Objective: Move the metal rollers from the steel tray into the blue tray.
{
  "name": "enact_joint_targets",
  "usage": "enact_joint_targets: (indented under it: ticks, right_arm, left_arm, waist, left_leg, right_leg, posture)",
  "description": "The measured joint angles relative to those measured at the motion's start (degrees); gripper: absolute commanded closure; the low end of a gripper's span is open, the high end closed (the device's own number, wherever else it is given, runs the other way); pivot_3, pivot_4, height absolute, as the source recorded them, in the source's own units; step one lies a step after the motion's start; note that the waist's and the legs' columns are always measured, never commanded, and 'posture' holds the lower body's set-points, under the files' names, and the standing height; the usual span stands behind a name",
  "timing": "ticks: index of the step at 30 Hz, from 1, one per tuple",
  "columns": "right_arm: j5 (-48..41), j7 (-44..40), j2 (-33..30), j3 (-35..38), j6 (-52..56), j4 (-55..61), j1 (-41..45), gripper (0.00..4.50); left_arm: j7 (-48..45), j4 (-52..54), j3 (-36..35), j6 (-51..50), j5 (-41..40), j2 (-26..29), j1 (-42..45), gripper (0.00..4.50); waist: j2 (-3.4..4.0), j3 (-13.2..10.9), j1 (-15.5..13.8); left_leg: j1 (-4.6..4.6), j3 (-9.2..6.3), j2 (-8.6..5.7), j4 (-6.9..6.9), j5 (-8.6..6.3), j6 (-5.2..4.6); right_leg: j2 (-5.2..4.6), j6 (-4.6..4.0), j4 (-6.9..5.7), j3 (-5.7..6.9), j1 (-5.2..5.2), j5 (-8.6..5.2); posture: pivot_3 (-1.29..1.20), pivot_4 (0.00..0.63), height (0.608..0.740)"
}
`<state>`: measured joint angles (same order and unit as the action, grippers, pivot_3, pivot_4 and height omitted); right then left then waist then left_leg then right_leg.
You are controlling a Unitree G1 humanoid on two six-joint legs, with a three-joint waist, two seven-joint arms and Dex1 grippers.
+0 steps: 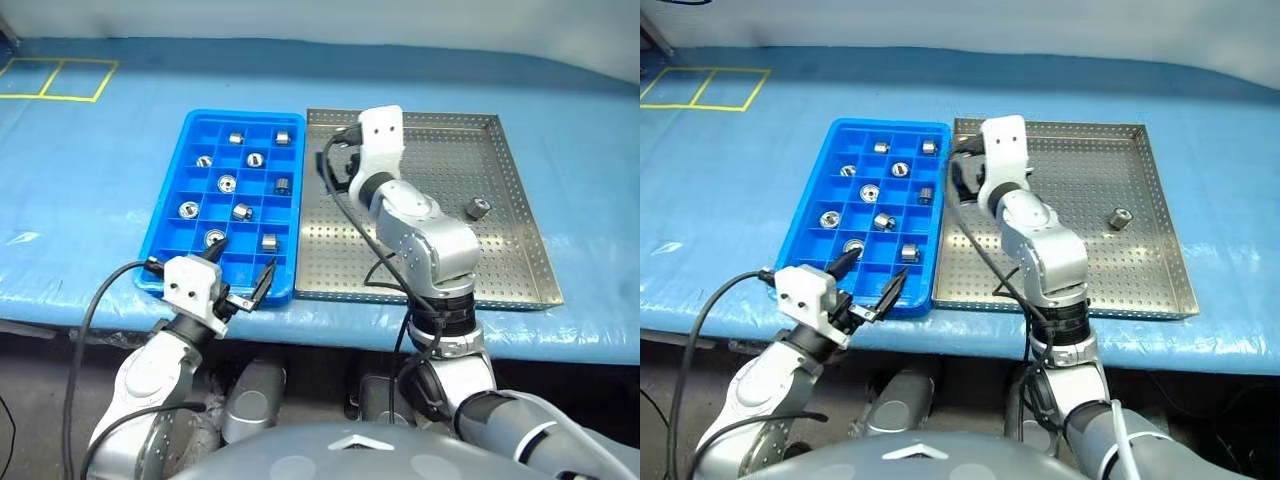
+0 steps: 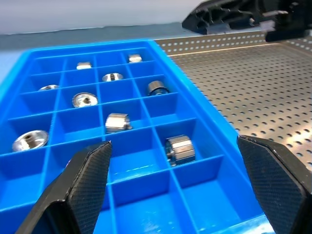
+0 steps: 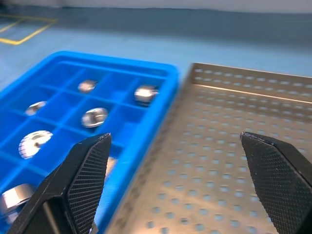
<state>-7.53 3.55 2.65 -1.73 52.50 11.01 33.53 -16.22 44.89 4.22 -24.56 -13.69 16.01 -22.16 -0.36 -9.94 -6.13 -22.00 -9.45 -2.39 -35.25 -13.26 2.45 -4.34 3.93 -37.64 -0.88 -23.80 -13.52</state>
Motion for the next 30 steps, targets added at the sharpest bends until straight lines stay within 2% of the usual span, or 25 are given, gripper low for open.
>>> enact_joint_targets:
  ticks: [3, 8, 14, 21, 30]
  right_arm:
    - [3.2, 6.0, 0.7, 3.4, -6.6, -6.4, 0.4, 0.02]
    - [7.2, 16.8, 2.6, 8.5, -14.7, -16.2, 2.6, 0.02]
    - [10.3, 29.3, 3.6, 13.1, -24.6, -30.5, 7.1, 0.02]
    - [10.4, 37.9, 2.0, 17.0, -34.1, -46.9, 12.9, 0.02]
    - [9.0, 47.9, 1.5, 20.5, -40.9, -60.5, 19.3, 0.02]
  left_arm:
    - [-1.4, -2.0, 2.6, -0.5, -0.2, 0.4, 4.3, 0.00]
    - [-3.5, -4.6, 5.9, -1.5, -0.4, 0.9, 8.8, 0.00]
    - [-4.7, -6.9, 8.0, -1.6, -0.4, 1.0, 11.8, 0.00]
    - [-4.6, -7.4, 8.6, -1.6, -0.4, 0.3, 12.1, 0.00]
    - [-3.0, -7.5, 10.0, -1.7, -0.3, -0.9, 10.9, 0.00]
  waist:
    - [0.01, 0.0, 1.8]
    - [0.03, 0.0, 5.5]
    - [0.03, 0.0, 7.7]
    - [0.04, 0.0, 7.8]
    - [0.04, 0.0, 7.4]
  left_leg:
    - [0.02, 0.02, 0.00, 0.01, 0.01, 0.03]
    - [0.07, 0.10, 0.01, 0.03, 0.03, 0.04]
    - [0.14, 0.17, 0.02, 0.02, 0.03, 0.03]
    - [0.17, 0.21, 0.01, 0.02, 0.03, 0.00]
    - [0.21, 0.24, 0.01, 0.01, 0.03, -0.01]
  right_leg:
    - [-0.01, 0.10, -0.04, -0.03, 0.00, 0.09]
    - [-0.01, -0.19, -0.10, -0.10, -0.02, 0.26]
    - [-0.01, -0.20, -0.14, -0.18, 0.02, 0.27]
    - [-0.01, -0.20, -0.15, -0.23, 0.05, 0.27]
    - [0.00, -0.20, -0.18, -0.30, 0.08, 0.28]
  posture:
    - [0.12, 0.150, 0.740]
    - [0.08, 0.150, 0.740]
    - [0.07, 0.150, 0.740]
    - [0.12, 0.150, 0.740]
    - [0.15, 0.150, 0.740]
